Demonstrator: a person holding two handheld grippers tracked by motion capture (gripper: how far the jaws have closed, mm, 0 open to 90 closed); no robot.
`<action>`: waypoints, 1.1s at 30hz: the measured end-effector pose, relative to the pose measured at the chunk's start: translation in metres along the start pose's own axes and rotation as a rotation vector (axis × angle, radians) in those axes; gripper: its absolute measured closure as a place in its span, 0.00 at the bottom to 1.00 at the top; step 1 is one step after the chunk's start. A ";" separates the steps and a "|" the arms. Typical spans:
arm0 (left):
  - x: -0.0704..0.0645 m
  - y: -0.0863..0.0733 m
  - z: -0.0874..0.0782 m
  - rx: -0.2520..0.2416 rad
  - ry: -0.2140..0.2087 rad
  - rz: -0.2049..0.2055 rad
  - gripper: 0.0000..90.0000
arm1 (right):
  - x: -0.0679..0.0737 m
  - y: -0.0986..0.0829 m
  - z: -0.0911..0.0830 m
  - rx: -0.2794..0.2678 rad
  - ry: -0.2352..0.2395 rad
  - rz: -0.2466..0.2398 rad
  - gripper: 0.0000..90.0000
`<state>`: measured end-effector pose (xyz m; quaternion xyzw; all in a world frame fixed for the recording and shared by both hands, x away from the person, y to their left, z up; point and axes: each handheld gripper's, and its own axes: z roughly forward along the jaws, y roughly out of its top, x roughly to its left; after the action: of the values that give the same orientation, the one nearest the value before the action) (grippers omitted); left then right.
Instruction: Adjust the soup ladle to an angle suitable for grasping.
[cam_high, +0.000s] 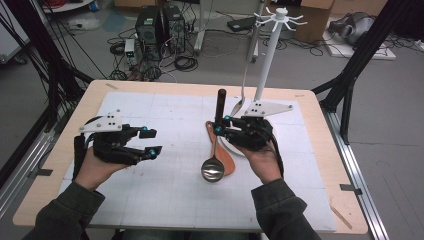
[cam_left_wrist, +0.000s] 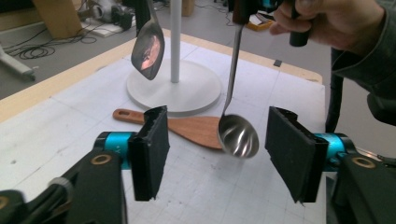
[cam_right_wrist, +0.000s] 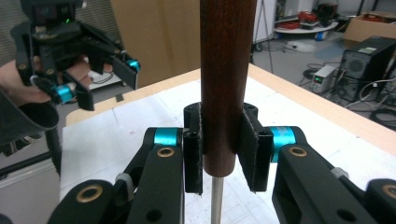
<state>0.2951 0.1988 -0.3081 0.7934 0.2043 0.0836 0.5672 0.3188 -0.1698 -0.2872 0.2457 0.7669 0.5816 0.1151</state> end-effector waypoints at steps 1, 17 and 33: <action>0.000 -0.002 -0.001 -0.003 0.005 -0.008 0.43 | -0.002 0.001 -0.002 -0.002 -0.006 0.002 0.82; 0.004 -0.033 -0.011 0.028 0.052 -0.037 0.33 | -0.022 0.019 -0.026 -0.020 -0.109 0.018 0.82; 0.006 -0.045 -0.013 0.034 0.096 -0.039 0.26 | -0.036 0.043 -0.045 -0.035 -0.173 0.026 0.82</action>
<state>0.2858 0.2249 -0.3463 0.7940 0.2482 0.1068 0.5446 0.3396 -0.2171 -0.2374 0.3030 0.7405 0.5730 0.1776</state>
